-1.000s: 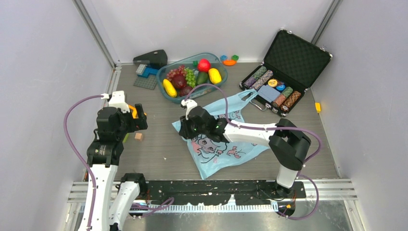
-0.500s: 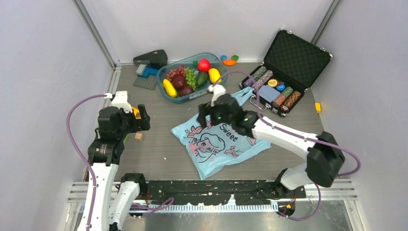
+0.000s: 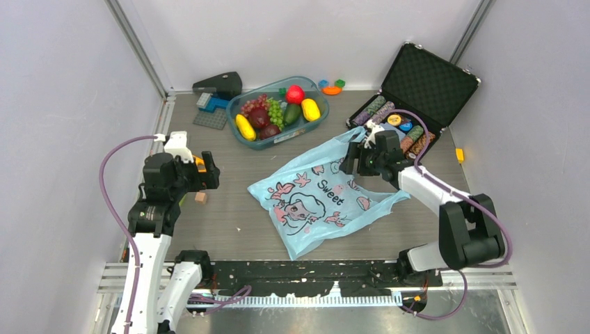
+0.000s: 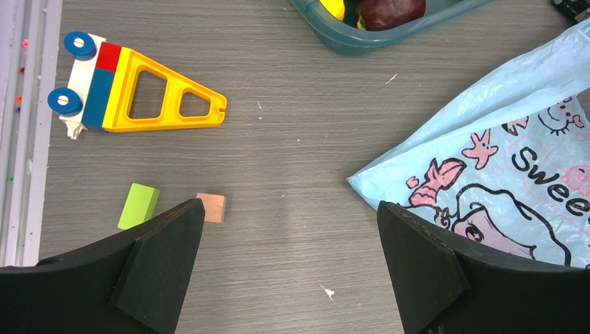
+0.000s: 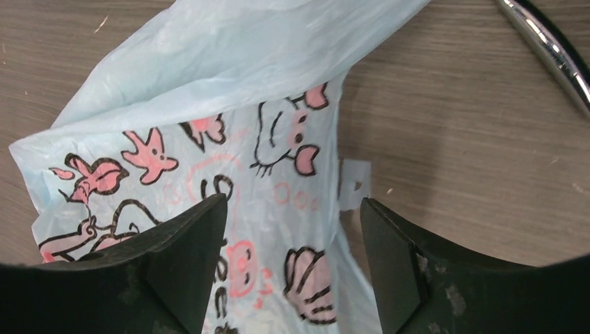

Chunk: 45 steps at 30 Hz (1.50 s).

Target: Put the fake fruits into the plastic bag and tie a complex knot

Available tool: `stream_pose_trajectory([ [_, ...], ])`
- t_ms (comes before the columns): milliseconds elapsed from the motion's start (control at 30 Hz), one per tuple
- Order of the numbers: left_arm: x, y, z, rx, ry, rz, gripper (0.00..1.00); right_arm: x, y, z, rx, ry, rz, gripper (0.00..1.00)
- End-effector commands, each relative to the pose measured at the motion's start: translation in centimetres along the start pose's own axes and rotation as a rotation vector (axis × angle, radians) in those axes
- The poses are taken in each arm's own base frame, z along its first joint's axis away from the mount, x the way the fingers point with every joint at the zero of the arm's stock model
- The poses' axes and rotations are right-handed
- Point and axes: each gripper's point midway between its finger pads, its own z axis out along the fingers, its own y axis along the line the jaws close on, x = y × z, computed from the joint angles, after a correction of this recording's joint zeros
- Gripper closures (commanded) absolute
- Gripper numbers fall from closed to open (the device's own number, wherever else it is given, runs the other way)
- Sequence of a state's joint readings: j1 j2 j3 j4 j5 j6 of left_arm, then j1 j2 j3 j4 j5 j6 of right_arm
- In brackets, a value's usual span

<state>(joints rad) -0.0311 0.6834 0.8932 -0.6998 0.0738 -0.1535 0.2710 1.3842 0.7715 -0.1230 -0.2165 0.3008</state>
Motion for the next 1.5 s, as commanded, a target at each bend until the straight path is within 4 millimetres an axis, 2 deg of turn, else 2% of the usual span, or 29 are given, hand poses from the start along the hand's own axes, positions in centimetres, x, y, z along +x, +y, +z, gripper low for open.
stream_pose_trajectory([
  [0,-0.8,-0.6,0.1,0.03,-0.034,0.002,0.01,-2.0,0.3,1.2,-0.168,-0.043,-0.003,0.24],
  [167,-0.8,-0.6,0.0,0.03,-0.035,0.003,0.01,-2.1,-2.6,2.7,-0.151,-0.002,0.026,0.3],
  [267,-0.8,-0.6,0.0,0.03,-0.035,0.005,0.01,-2.0,-2.8,2.9,-0.199,0.005,0.041,0.31],
  [533,-0.7,-0.7,0.0,0.031,-0.034,0.008,0.01,-0.8,-2.6,4.4,-0.267,0.067,0.057,0.31],
  [700,-0.7,-0.7,0.1,0.031,-0.031,0.008,0.01,0.1,-2.4,5.3,-0.305,0.107,0.094,0.39],
  [833,-0.6,-0.6,0.1,0.027,-0.028,0.008,0.01,0.6,-2.0,5.6,-0.338,0.126,0.113,0.41],
  [1000,-0.6,-0.6,0.1,0.027,-0.028,0.009,0.01,1.0,-1.0,5.6,-0.41,0.14,0.154,0.51],
  [1100,-0.6,-0.5,0.2,0.025,-0.027,0.009,0.01,0.5,-0.3,5.3,-0.448,0.13,0.167,0.62],
  [1200,-0.7,-0.5,0.1,0.024,-0.028,0.009,0.01,-0.4,1.0,4.5,-0.506,0.122,0.197,0.91],
  [1367,-0.8,-0.6,0.2,0.027,-0.028,0.007,0.01,-3.6,2.5,1.8,-0.512,0.045,0.185,0.95],
  [1433,-1.0,-1.0,0.3,0.045,-0.03,0.004,0.01,-5.6,2.8,0.2,-0.469,0.002,0.148,0.95],
  [1467,-1.2,-1.3,0.3,0.059,-0.033,0.004,0.02,-6.9,3.4,-1.3,-0.449,-0.012,0.137,0.95],
])
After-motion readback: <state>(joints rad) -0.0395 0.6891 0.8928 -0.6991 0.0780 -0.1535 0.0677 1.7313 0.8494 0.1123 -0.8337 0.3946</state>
